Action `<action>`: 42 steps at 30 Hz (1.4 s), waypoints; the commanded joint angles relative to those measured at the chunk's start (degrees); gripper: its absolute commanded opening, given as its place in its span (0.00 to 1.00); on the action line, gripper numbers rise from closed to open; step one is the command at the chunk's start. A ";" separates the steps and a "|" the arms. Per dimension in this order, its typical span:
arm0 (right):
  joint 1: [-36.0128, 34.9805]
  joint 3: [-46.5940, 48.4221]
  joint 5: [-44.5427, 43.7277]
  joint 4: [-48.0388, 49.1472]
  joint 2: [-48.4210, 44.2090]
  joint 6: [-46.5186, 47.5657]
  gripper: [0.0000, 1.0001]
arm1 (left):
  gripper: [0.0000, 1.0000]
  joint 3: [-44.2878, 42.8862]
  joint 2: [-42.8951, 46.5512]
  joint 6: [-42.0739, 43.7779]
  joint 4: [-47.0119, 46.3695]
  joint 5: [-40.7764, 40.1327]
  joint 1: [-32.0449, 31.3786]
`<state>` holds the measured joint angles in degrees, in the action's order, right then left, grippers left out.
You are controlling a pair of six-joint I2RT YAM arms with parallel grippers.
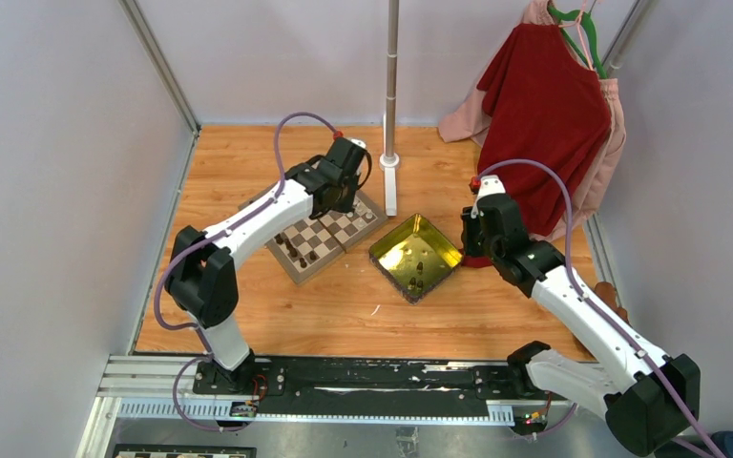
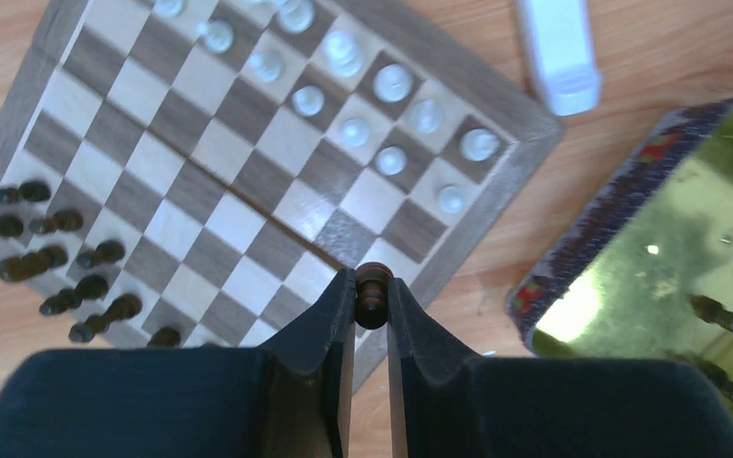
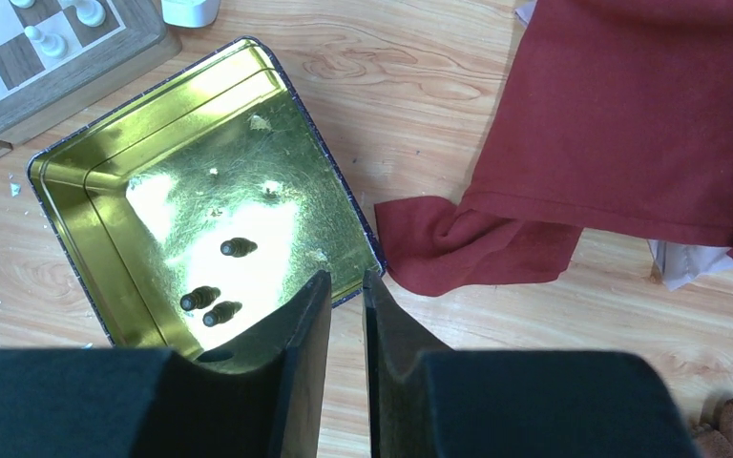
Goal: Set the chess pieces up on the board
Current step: Place the chess piece on the chessboard.
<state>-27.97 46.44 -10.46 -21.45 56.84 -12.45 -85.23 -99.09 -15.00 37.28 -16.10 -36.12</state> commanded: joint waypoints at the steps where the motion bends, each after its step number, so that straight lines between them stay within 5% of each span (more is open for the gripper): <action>1: 0.76 1.73 1.08 -0.84 0.44 0.42 0.23 | 0.00 3.85 2.22 -5.59 0.90 -2.63 3.54; 22: 0.72 3.43 3.07 0.27 4.68 0.65 0.23 | 0.00 12.10 2.59 -8.34 -0.93 -1.73 18.27; 42: 0.72 3.70 3.41 1.06 6.86 -0.10 0.22 | 0.00 13.44 0.11 -5.72 -3.39 0.01 23.17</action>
<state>-27.97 48.34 -7.35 -20.78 63.29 -12.43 -72.29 -98.30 -21.45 35.40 -16.69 -13.67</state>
